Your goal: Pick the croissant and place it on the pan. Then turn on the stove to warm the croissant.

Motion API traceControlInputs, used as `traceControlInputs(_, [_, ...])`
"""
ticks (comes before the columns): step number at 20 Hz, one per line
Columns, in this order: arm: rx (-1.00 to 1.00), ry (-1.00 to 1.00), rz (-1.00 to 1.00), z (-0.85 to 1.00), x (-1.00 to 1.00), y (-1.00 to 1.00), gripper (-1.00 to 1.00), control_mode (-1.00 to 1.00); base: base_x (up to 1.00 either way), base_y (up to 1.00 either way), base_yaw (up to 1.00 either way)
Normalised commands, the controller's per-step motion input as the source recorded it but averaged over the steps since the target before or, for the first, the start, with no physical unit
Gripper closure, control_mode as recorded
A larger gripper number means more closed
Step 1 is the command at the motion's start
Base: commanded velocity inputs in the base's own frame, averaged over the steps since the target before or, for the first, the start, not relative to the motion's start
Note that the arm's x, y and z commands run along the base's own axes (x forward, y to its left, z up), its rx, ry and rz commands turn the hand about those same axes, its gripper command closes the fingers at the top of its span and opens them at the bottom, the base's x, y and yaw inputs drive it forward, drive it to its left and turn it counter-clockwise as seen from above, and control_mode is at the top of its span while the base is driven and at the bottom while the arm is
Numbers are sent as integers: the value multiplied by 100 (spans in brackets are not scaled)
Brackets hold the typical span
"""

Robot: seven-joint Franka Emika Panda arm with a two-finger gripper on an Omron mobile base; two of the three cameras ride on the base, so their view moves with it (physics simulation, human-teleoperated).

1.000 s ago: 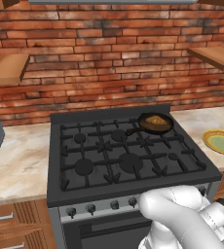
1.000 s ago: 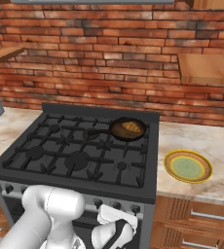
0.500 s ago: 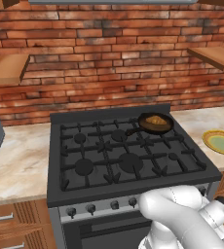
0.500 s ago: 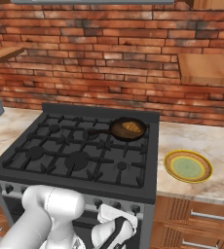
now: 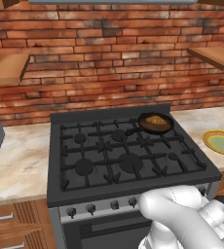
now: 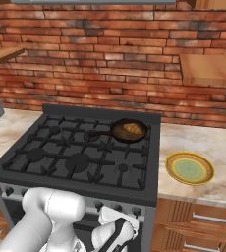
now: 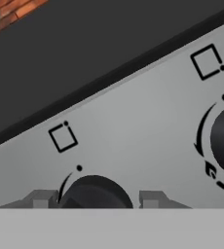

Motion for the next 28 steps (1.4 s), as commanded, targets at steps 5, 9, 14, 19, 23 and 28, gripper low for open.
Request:
traceControlInputs(5, [-35, -5, 7, 0, 0, 0, 100, -100, 0, 0, 0])
traceControlInputs(9, [-33, -3, 7, 2, 0, 0, 100, -100, 0, 0, 0])
traceControlInputs(14, [-34, -2, 7, 10, 0, 0, 100, -100, 0, 0, 0])
traceControlInputs(19, [-35, -2, 9, 19, -1, 0, 100, -100, 0, 0, 0])
traceControlInputs(23, [-38, -10, 10, 11, -11, 0, 100, -100, 0, 0, 0])
traceControlInputs(28, [-40, -11, 10, 1, -21, 0, 100, -100, 0, 0, 0])
